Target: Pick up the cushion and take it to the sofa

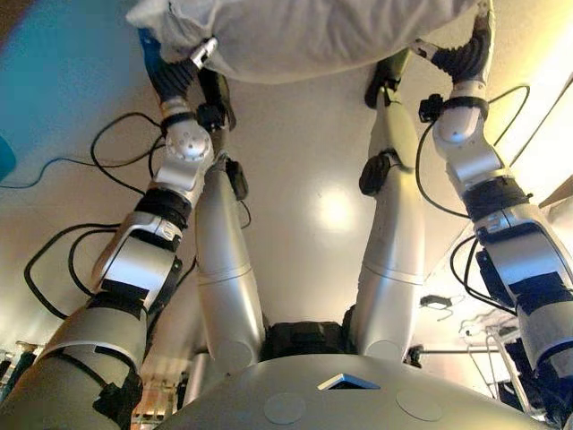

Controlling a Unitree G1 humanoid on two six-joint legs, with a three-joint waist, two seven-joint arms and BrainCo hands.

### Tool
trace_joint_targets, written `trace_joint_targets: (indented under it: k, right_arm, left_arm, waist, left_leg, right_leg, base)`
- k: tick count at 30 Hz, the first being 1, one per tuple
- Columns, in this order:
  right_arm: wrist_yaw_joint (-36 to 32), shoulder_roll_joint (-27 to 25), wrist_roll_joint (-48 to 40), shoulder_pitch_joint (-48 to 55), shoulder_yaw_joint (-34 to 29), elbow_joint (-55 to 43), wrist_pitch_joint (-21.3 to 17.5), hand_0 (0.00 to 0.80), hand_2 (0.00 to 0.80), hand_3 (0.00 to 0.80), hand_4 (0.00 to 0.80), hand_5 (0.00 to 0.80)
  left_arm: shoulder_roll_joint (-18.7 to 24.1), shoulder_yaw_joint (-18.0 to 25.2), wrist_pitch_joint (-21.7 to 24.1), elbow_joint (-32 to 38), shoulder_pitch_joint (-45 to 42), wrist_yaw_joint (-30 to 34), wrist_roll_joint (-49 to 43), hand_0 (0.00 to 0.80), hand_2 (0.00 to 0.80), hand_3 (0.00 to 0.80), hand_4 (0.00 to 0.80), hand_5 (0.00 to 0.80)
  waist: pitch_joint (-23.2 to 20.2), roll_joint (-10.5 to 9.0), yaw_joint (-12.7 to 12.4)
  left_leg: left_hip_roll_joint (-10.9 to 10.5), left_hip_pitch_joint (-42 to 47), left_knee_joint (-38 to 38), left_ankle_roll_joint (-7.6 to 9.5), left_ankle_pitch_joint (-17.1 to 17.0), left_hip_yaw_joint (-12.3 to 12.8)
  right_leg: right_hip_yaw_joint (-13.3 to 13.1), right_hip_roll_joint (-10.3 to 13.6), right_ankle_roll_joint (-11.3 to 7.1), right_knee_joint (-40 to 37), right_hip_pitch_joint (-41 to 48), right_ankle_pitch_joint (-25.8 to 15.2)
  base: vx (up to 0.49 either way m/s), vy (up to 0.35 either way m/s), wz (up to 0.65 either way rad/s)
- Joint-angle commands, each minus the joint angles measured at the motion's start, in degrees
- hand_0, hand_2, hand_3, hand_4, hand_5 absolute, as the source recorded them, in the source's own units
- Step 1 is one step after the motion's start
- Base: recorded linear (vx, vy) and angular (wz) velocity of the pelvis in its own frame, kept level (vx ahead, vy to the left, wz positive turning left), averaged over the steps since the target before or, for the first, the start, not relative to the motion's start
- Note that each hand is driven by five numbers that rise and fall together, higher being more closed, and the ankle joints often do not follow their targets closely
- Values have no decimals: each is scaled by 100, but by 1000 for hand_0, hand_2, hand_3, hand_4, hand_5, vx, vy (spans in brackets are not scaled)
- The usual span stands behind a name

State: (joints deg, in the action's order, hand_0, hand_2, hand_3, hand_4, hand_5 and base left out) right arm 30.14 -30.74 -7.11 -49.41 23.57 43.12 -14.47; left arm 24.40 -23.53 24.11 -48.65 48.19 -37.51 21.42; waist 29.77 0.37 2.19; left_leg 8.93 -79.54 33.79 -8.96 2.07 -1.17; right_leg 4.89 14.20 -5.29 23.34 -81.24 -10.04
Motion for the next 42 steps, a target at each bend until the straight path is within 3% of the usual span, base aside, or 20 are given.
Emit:
trace_joint_targets:
  k: [1,6,7,8,9,12,14,19,26,31,38,42]
  right_arm:
    - [-496,-376,-253,18,303,-592,-589,0,0,0,0,0]
    - [-1271,-381,-523,-400,538,-792,-807,0,0,0,0,0]
    - [-1486,-380,-630,-513,619,-874,-776,0,0,0,0,0]
    - [-1696,-385,-744,-576,664,-939,-773,0,0,0,0,0]
    - [-2044,-392,-944,-619,691,-1032,-743,0,0,0,0,0]
    - [-3307,-430,-1779,-595,713,-1464,-520,0,0,0,0,0]
    - [-4079,-432,-2290,-519,715,-1758,-412,784,784,784,784,784]
    - [-4769,-357,-2853,-399,585,-2120,-345,800,800,800,800,800]
    - [-4523,-236,-2666,-51,420,-2386,-553,800,800,800,800,800]
    - [-4200,-96,-2285,578,294,-2615,-892,800,800,800,800,800]
    - [-3871,165,-1671,1889,-62,-3483,-1243,800,800,800,800,800]
    - [-3678,280,-1406,2925,-490,-4208,-1360,800,800,800,800,800]
  left_arm:
    - [92,163,109,116,84,164,219,0,0,0,0,0]
    - [88,32,112,316,385,640,614,0,0,0,0,0]
    - [73,-35,134,421,452,817,683,91,91,91,91,91]
    - [63,-86,170,500,484,996,715,486,486,486,486,486]
    - [44,-163,197,620,504,1161,751,800,800,800,800,800]
    - [-8,-306,248,1082,452,1770,1037,800,800,800,800,800]
    - [-66,-325,256,1372,334,2139,1258,800,800,800,800,800]
    - [-235,-416,210,1896,-6,2466,1292,800,800,800,800,800]
    - [-419,-465,345,2465,-654,2229,945,800,800,800,800,800]
    - [-622,-463,620,2809,-1194,1920,669,800,800,800,800,800]
    - [-668,-318,826,3544,-2084,1674,542,800,800,800,800,800]
    - [-422,92,866,4123,-2838,1920,790,800,800,800,800,800]
  waist:
    - [2,26,-151]
    - [2,9,-181]
    - [2,10,-190]
    - [2,12,-195]
    - [2,16,-199]
    - [2,31,-221]
    - [2,44,-242]
    - [2,92,-285]
    - [2,132,-308]
    - [2,96,-288]
    - [2,-37,-296]
    - [1,-93,-359]
  left_leg:
    - [-111,-388,-372,106,-289,-243]
    - [-147,-639,-290,81,-288,-313]
    - [-154,-686,-282,78,-293,-327]
    - [-158,-709,-282,76,-296,-333]
    - [-163,-717,-298,75,-306,-339]
    - [-191,-714,-374,83,-372,-348]
    - [-209,-717,-376,95,-410,-356]
    - [-271,-602,-361,88,-463,-400]
    - [-234,210,-720,79,-591,-336]
    - [-190,1326,-1055,63,-665,-208]
    - [-147,3281,-1746,61,-640,193]
    - [-212,4635,-1965,164,-453,381]
  right_leg:
    - [-285,226,-452,933,-129,844]
    - [-285,278,-499,952,-345,811]
    - [-281,294,-512,955,-397,797]
    - [-277,304,-520,949,-421,788]
    - [-271,316,-529,922,-428,775]
    - [-257,341,-553,853,-419,736]
    - [-251,363,-568,872,-425,716]
    - [-273,370,-604,899,-310,678]
    - [-168,371,-590,513,457,563]
    - [-5,399,-577,102,1537,470]
    - [432,456,-641,-626,3454,433]
    - [594,476,-663,-801,4785,541]
  base:
    - [0,0,0]
    - [0,0,0]
    - [0,0,0]
    - [0,0,0]
    - [5,6,3]
    - [3,3,2]
    - [-2,-5,2]
    - [-22,-23,12]
    - [-40,-16,4]
    - [-23,-9,-4]
    - [16,-1,-4]
    - [75,8,-5]
